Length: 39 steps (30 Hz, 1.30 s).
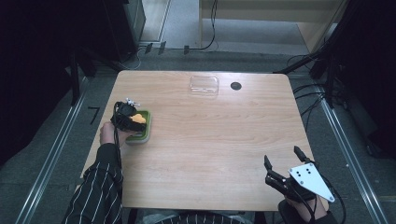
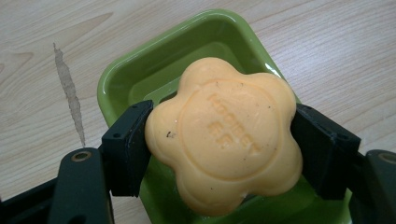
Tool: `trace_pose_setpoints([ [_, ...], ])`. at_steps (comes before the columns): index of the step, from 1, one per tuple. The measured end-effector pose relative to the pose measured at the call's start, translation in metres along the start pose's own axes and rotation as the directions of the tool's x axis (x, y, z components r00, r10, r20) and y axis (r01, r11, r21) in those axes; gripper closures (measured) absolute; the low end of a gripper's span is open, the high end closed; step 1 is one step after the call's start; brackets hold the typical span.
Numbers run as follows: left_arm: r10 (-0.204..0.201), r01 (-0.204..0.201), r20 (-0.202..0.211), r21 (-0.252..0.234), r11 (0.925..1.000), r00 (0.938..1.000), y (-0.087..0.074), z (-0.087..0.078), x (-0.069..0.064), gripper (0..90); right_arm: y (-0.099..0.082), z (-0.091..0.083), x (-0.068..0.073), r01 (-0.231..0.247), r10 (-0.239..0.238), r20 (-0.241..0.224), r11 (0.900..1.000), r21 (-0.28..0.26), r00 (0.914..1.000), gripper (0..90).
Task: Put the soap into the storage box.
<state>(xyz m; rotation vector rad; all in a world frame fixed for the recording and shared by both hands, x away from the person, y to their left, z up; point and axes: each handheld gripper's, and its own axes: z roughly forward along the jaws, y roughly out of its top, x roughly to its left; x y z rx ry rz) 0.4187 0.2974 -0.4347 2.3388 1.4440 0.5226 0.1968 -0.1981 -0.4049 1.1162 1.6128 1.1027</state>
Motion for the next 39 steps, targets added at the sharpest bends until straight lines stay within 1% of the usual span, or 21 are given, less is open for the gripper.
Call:
trace_pose_setpoints([
  [6, 0.006, -0.006, 0.003, 0.011, 0.9999, 1.0, -0.0001, 0.0008, 0.0013, 27.5, -0.0001, -0.0001, -0.0002, -0.001, 0.001, 0.001, 1.0, -0.001, 1.0, 13.3],
  [12, 0.002, -0.002, 0.001, 0.014, 0.9999, 1.0, -0.0008, 0.0026, 0.002, 27.5, -0.0001, -0.0001, -0.0001, 0.0, 0.0, 0.0, 1.0, -0.001, 1.0, 13.3],
  [15, 0.006, -0.006, 0.002, 0.015, 0.9999, 1.0, -0.001, 0.0032, 0.0022, 27.5, 0.0, -0.0002, -0.0001, 0.001, -0.001, 0.001, 1.0, 0.0, 1.0, 13.3],
  [18, 0.021, -0.021, -0.005, 0.024, 0.9995, 0.9998, -0.0009, 0.0041, 0.0021, 27.4, 0.0, -0.0002, 0.0, 0.001, -0.001, 0.0, 1.0, 0.0, 1.0, 13.3],
  [28, 0.027, -0.027, -0.005, 0.022, 0.9994, 0.9996, -0.0011, 0.0047, 0.0025, 27.3, 0.0, -0.0002, 0.0, 0.0, 0.0, 0.001, 1.0, -0.001, 1.0, 13.3],
  [34, 0.04, -0.039, -0.012, 0.036, 0.9986, 0.9991, -0.0017, 0.0067, 0.002, 27.1, 0.0, -0.0002, 0.0, 0.001, -0.001, 0.001, 1.0, 0.0, 1.0, 13.3],
  [37, 0.042, -0.042, -0.009, 0.03, 0.9987, 0.9991, -0.0022, 0.0071, 0.0026, 26.9, -0.0001, -0.0003, -0.0001, 0.0, 0.0, 0.002, 1.0, -0.001, 1.0, 13.3],
  [39, 0.035, -0.034, -0.008, 0.026, 0.9991, 0.9994, -0.0024, 0.0066, 0.0029, 26.8, -0.0001, -0.0002, -0.0001, 0.0, 0.0, 0.001, 1.0, -0.001, 1.0, 13.3],
])
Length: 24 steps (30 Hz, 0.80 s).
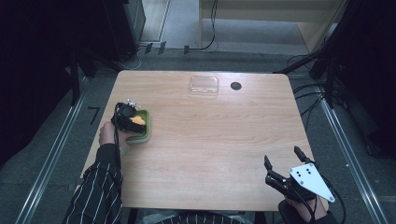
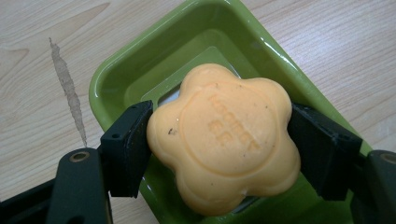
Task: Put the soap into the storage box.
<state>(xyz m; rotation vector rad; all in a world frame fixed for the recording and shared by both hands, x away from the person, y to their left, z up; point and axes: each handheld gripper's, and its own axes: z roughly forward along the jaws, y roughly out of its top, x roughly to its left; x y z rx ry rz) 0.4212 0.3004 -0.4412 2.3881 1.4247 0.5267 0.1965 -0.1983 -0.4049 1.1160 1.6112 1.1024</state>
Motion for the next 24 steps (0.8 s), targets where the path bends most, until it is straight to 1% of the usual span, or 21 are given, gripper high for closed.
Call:
trace_pose_setpoints([
  [3, -0.011, 0.011, -0.006, -0.008, 0.9999, 0.9999, 0.0, -0.002, 0.001, 24.3, 0.0, 0.0, 0.0, 0.001, -0.001, 0.0, 1.0, 0.0, 1.0, 13.3],
  [6, -0.024, 0.024, 0.004, -0.006, 0.9997, 0.9997, 0.001, -0.004, 0.002, 19.6, 0.0, 0.0, 0.0, 0.0, 0.0, 0.0, 1.0, 0.0, 1.0, 13.3],
  [8, -0.03, 0.03, 0.001, -0.002, 0.9995, 0.9995, 0.001, -0.006, 0.001, 17.3, 0.0, 0.0, 0.0, 0.0, 0.0, 0.0, 1.0, 0.0, 1.0, 13.3],
  [10, -0.037, 0.037, -0.011, 0.006, 0.9993, 0.9993, 0.001, -0.008, 0.0, 13.5, 0.0, 0.0, 0.0, -0.001, 0.001, 0.0, 1.0, 0.0, 1.0, 13.3],
  [11, -0.039, 0.039, -0.021, 0.01, 0.9992, 0.999, 0.001, -0.009, 0.0, 13.4, 0.0, 0.0, 0.0, -0.001, 0.001, 0.0, 1.0, 0.0, 1.0, 13.3],
  [14, -0.044, 0.045, -0.017, 0.034, 0.9984, 0.9989, 0.0, -0.012, 0.0, 11.3, 0.0, 0.0, 0.0, 0.001, -0.001, -0.001, 1.0, 0.0, 1.0, 13.3],
  [16, -0.056, 0.056, -0.012, 0.043, 0.9975, 0.9984, 0.0, -0.014, -0.001, 9.5, 0.0, 0.0, 0.0, 0.0, 0.0, 0.0, 1.0, 0.0, 1.0, 13.3],
  [18, -0.054, 0.055, -0.015, 0.059, 0.9968, 0.9984, -0.001, -0.017, -0.002, 7.1, 0.0, 0.0, 0.0, 0.001, -0.001, 0.001, 1.0, -0.001, 1.0, 13.3],
  [19, -0.052, 0.053, -0.012, 0.074, 0.9958, 0.9986, -0.001, -0.018, -0.003, 5.4, 0.0, 0.0, 0.0, 0.001, -0.001, 0.001, 1.0, -0.001, 1.0, 13.3],
  [20, -0.049, 0.051, -0.019, 0.081, 0.9954, 0.9986, -0.001, -0.019, -0.004, 3.7, 0.0, 0.0, 0.0, 0.0, 0.0, 0.0, 1.0, 0.0, 1.0, 13.3],
  [22, -0.041, 0.043, -0.022, 0.108, 0.9933, 0.9989, -0.002, -0.022, -0.006, 2.0, 0.0, 0.0, 0.0, 0.001, -0.001, 0.001, 1.0, -0.001, 1.0, 13.3],
  [24, -0.036, 0.038, -0.018, 0.123, 0.9917, 0.9992, -0.002, -0.025, -0.009, 0.8, 0.0, 0.0, 0.0, -0.001, 0.001, 0.001, 1.0, -0.002, 1.0, 13.3],
])
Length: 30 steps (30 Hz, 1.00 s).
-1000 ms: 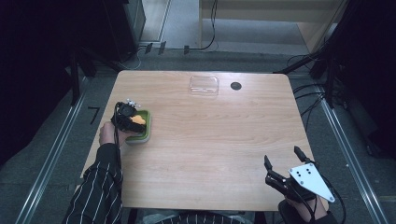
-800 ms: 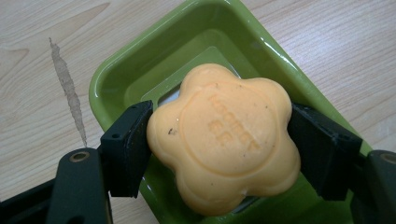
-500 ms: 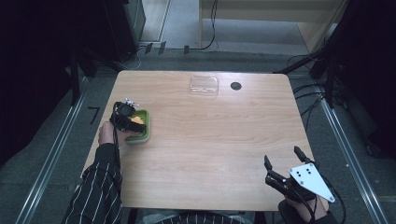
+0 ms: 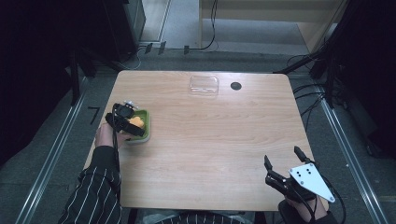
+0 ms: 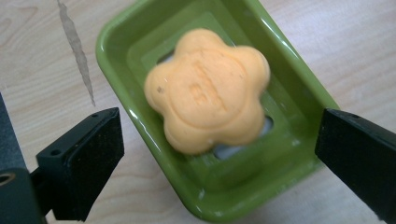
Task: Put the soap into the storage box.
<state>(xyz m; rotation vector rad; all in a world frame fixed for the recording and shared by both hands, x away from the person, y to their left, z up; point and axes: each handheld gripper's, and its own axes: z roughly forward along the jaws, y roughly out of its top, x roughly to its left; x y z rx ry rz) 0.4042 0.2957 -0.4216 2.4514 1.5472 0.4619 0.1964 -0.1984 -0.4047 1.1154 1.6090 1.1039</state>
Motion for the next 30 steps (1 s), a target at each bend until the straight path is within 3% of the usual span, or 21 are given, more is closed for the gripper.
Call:
trace_pose_setpoints([
  [5, -0.002, 0.002, 0.008, 0.029, 0.9996, 1.0, -0.005, -0.007, -0.004, 0.0, 0.0, 0.0, 0.0, 0.0, 0.0, 0.001, 1.0, 0.0, 1.0, 13.3],
  [12, 0.005, -0.006, 0.013, 0.11, 0.994, 0.9999, -0.017, -0.011, -0.013, 0.0, 0.0, 0.0, 0.0, -0.002, 0.002, 0.002, 1.0, 0.001, 1.0, 13.3],
  [21, 0.047, -0.049, 0.018, 0.121, 0.9914, 0.9987, -0.035, -0.02, -0.029, 0.0, 0.0, 0.0, 0.0, -0.003, 0.003, 0.001, 1.0, 0.0, 1.0, 13.3],
  [30, 0.062, -0.065, 0.029, 0.151, 0.9864, 0.9977, -0.053, -0.023, -0.038, 0.0, 0.0, 0.0, -0.001, -0.003, 0.003, 0.001, 1.0, 0.0, 1.0, 13.3],
])
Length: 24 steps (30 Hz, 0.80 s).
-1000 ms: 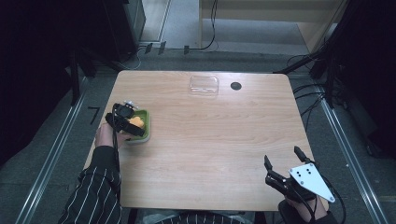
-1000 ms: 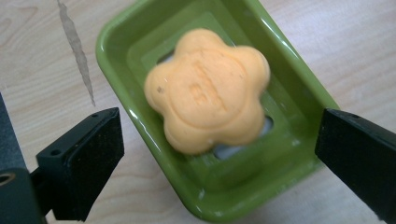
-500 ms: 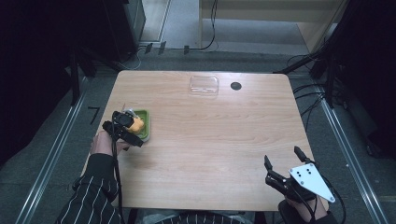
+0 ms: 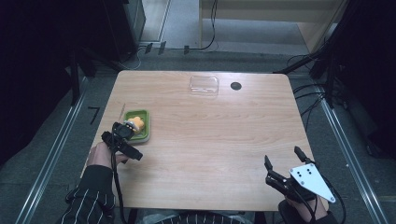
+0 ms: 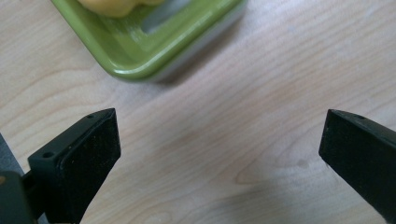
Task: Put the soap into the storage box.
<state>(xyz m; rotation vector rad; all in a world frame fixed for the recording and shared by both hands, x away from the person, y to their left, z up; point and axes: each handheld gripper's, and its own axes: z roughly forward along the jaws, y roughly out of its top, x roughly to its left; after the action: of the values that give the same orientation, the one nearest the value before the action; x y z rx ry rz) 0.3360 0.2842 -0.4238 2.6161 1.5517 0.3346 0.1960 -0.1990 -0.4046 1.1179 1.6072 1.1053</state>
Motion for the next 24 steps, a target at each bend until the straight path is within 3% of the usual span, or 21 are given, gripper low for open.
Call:
trace_pose_setpoints([
  [11, 0.037, -0.038, 0.025, 0.041, 0.9984, 0.999, -0.023, 0.003, -0.016, 0.0, 0.0, 0.0, 0.0, -0.001, 0.001, 0.0, 1.0, 0.001, 1.0, 13.3],
  [24, 0.06, -0.065, 0.067, 0.069, 0.9955, 0.996, -0.045, 0.011, -0.022, 0.0, 0.0, 0.0, 0.0, 0.001, -0.001, -0.001, 1.0, 0.001, 1.0, 13.3],
])
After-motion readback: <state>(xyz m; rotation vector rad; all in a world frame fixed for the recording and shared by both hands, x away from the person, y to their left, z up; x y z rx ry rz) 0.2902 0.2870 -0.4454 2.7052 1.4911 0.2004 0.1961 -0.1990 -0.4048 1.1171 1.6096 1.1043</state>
